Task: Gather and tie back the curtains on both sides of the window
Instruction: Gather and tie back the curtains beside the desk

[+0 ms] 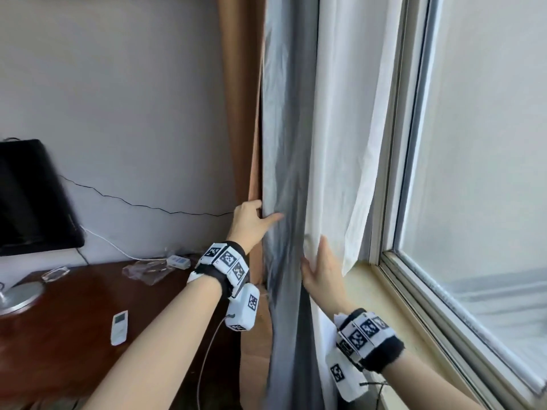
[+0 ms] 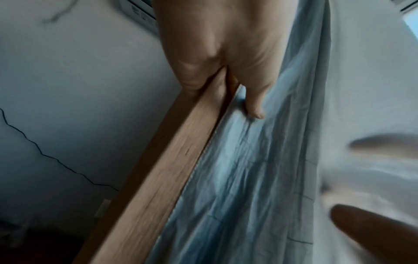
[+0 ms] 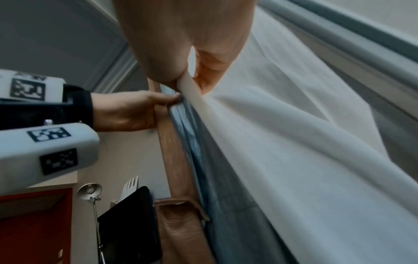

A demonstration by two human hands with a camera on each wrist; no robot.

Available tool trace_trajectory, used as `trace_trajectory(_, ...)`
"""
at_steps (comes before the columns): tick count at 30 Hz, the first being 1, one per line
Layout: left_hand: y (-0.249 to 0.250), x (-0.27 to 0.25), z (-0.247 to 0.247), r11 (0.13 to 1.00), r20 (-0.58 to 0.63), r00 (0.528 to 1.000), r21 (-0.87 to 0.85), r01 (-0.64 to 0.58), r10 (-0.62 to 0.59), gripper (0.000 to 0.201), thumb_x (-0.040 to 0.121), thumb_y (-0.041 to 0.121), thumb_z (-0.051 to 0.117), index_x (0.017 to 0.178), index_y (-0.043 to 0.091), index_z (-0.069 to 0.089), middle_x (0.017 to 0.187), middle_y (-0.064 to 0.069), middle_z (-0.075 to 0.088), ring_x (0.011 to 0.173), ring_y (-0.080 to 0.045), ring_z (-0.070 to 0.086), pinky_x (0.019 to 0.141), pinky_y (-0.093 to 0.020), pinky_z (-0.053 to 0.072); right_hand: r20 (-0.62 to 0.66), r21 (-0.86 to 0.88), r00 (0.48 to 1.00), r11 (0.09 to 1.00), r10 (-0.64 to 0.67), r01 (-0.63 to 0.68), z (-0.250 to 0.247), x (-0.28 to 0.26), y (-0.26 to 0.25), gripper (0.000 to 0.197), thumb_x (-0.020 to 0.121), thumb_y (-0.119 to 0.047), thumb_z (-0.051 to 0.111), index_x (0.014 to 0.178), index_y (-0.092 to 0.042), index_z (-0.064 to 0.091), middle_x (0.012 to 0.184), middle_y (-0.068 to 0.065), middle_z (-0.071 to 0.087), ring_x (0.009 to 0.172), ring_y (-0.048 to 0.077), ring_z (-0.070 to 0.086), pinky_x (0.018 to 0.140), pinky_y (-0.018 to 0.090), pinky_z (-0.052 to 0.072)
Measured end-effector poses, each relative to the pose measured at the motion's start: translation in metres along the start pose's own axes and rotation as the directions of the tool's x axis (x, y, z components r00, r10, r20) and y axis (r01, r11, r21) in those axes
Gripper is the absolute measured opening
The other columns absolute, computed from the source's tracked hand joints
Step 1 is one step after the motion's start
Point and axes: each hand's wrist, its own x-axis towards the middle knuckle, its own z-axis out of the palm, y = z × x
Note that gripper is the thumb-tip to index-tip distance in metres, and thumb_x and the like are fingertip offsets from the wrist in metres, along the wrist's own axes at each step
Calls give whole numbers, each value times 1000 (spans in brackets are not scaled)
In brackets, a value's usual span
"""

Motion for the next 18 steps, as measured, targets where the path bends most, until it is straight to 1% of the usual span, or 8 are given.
trace_trajectory(3, 4, -6, 1, 1000, 52, 998, 17, -22, 21, 32, 77, 40, 74, 83, 9, 67, 69, -7, 67, 66, -26, 62, 62, -38, 55, 79, -12, 996, 999, -46, 47, 15, 11, -11, 39, 88, -2, 51, 124, -7, 38, 105, 4, 43, 77, 29, 54, 68, 45, 47)
trace_trajectory(6, 12, -13, 4, 997, 50, 997, 37, -67, 65, 16, 83, 34, 67, 81, 18, 68, 75, 3, 69, 76, -19, 65, 70, -33, 53, 117, -31, 992, 998, -48, 52, 27, 18, -18, 48, 84, 5, 48, 130, -3, 39, 121, 12, 40, 81, 33, 56, 70, 41, 47)
trace_trajectory(9, 18, -21, 7, 993, 45, 993, 39, -113, 111, 32, 85, 45, 63, 64, 22, 57, 61, 7, 60, 64, -12, 60, 61, -28, 44, 141, -54, 990, 998, -9, 17, 37, 23, -21, 66, 81, 9, 47, 143, -5, 29, 125, 13, 37, 76, 29, 55, 70, 41, 51)
trace_trajectory(12, 17, -19, 10, 997, 77, 996, 65, -49, 44, 47, 70, 67, 63, 83, 23, 68, 79, 9, 71, 80, -8, 66, 74, -28, 51, 212, -23, 975, 997, -66, 73, 40, 21, -25, 68, 78, 7, 44, 143, -5, 26, 132, 10, 30, 70, 22, 52, 68, 39, 51)
trace_trajectory(13, 15, -16, 10, 995, 71, 997, 96, -37, 30, 48, 70, 64, 63, 91, 22, 68, 87, 6, 72, 88, -13, 67, 79, -32, 52, 254, -3, 962, 995, -98, 102, 38, 21, -24, 67, 78, 4, 45, 142, -7, 29, 135, 9, 28, 74, 22, 54, 71, 39, 51)
trace_trajectory(15, 13, -12, 9, 986, 53, 998, 164, -34, 26, 36, 79, 45, 56, 98, 17, 67, 97, -6, 71, 98, -27, 64, 85, -41, 53, 316, 37, 943, 995, -104, 98, 29, 23, -17, 62, 80, -12, 46, 141, -19, 38, 137, 0, 34, 84, 17, 58, 78, 36, 51)
trace_trajectory(16, 13, -11, 7, 983, 50, 998, 180, -38, 30, 34, 81, 37, 51, 99, 13, 66, 99, -11, 70, 99, -32, 63, 86, -44, 52, 268, 72, 960, 996, -79, 62, 23, 26, -12, 52, 82, -18, 46, 134, -24, 48, 131, -5, 43, 86, 11, 59, 79, 34, 50)
trace_trajectory(18, 11, -10, 5, 982, 68, 996, 180, -63, 51, 35, 79, 31, 44, 98, 9, 64, 96, -14, 70, 94, -35, 63, 82, -44, 54, -36, 182, 998, 982, 51, -44, 11, 38, 2, 34, 85, -15, 52, 116, -26, 61, 114, -8, 58, 88, 8, 57, 80, 34, 51)
